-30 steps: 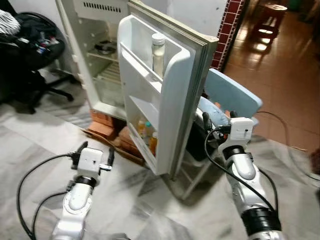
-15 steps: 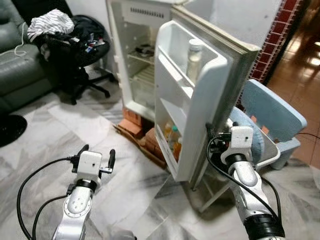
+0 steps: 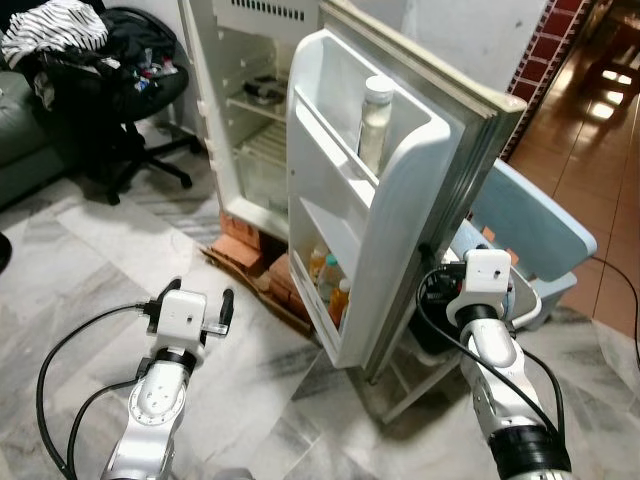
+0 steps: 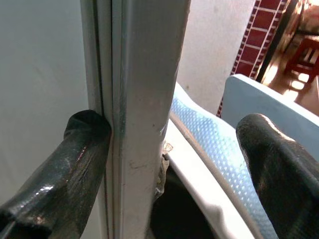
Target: Restocking fridge
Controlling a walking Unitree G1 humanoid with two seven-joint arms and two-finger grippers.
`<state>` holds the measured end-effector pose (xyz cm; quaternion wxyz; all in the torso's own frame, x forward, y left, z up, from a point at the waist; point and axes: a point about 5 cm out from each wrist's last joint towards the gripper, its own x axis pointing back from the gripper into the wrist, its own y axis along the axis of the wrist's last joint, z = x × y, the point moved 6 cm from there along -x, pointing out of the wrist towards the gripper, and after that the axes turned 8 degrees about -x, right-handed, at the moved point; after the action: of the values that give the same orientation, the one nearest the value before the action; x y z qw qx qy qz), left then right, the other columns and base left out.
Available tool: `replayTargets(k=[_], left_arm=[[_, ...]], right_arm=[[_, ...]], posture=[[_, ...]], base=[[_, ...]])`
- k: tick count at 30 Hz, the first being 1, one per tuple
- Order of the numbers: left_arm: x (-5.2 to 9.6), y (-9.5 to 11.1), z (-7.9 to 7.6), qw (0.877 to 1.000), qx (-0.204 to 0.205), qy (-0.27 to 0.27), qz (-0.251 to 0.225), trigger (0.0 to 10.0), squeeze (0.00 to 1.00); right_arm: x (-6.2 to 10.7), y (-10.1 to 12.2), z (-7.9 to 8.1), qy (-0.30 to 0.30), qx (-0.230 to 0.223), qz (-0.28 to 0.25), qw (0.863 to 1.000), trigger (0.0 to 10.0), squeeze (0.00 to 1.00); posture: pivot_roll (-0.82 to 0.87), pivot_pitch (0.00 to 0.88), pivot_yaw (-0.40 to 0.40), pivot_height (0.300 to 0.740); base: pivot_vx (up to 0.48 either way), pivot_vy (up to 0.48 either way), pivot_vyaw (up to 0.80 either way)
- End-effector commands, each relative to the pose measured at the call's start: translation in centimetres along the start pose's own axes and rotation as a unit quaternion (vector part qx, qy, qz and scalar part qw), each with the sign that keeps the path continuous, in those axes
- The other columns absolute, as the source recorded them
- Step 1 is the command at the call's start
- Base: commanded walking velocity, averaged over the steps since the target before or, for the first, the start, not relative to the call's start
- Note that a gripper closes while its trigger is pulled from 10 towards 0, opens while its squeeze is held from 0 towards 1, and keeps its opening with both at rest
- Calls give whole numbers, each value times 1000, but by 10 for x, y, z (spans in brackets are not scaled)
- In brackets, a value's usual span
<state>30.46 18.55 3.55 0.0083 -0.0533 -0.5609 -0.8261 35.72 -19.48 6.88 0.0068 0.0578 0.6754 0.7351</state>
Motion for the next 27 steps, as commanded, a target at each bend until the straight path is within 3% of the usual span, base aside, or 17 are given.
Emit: replayTargets(k=[1,3,6,8,9,10,13,15,17,18,21,22,23,24,26,27], left_arm=[[2,-4,2,1000,-4,2,8,10000,0],[2,-5,0,1000,-3,0,10,10000,0],[2,-5,-2,1000,-4,-5,10,10000,0],[0,-4,-4,1000,-4,-7,8,10000,0],[-1,-3,-3,1000,-5,-8,7,10000,0],[-2,-3,-3,1000,-5,-7,7,10000,0],[-2,-3,-3,1000,-6,-7,7,10000,0],[-1,-2,-2,1000,-5,-3,5,10000,0],[-1,-2,-2,1000,-4,-1,5,10000,0],[2,-3,-1,1000,-1,3,7,10000,0],[6,-7,-1,1000,3,3,10,10000,0],[7,-8,-1,1000,5,3,11,10000,0],[7,-8,-2,1000,6,3,11,10000,0],[7,-9,-1,1000,11,6,13,10000,0],[6,-9,0,1000,15,9,15,10000,0],[5,-11,2,999,25,15,21,10000,0]], right_arm=[[-7,8,-3,-8,-21,-6,1000,10000,0],[-20,24,31,62,-93,-22,993,10000,0],[-24,45,62,132,-147,-44,979,10000,0],[-20,75,99,219,-222,-71,948,10000,0],[-7,103,135,307,-266,-90,910,10000,0],[2,115,157,351,-281,-91,888,10000,0],[19,134,191,406,-316,-89,853,10000,0],[43,147,218,466,-325,-87,819,10000,0],[47,148,221,478,-324,-85,812,10000,0],[52,138,223,495,-302,-77,811,10000,0],[48,105,214,483,-242,-49,840,10000,0],[42,88,205,462,-208,-39,861,10000,0],[40,84,203,457,-200,-36,866,10000,0],[26,61,173,387,-154,-27,909,10000,0],[19,50,149,333,-157,-19,930,10000,0],[13,46,125,281,-174,-20,944,10000,0]], posture=[[76,0,-36,740],[74,0,-30,740],[74,0,-29,740],[76,0,-28,740],[75,0,-28,740],[76,0,-30,740],[81,0,-35,740],[99,0,-43,740],[102,0,-45,740],[104,0,-47,740],[102,0,-50,740],[102,0,-50,740],[101,0,-50,740],[98,0,-49,740],[94,0,-49,740],[92,0,-49,740]], base=[[0,0,0],[0,0,0],[0,0,0],[0,0,0],[0,0,0],[0,0,0],[0,0,0],[0,0,0],[0,0,0],[0,0,0],[0,0,0],[0,0,0],[0,0,0],[0,0,0],[0,0,0],[0,0,0]])
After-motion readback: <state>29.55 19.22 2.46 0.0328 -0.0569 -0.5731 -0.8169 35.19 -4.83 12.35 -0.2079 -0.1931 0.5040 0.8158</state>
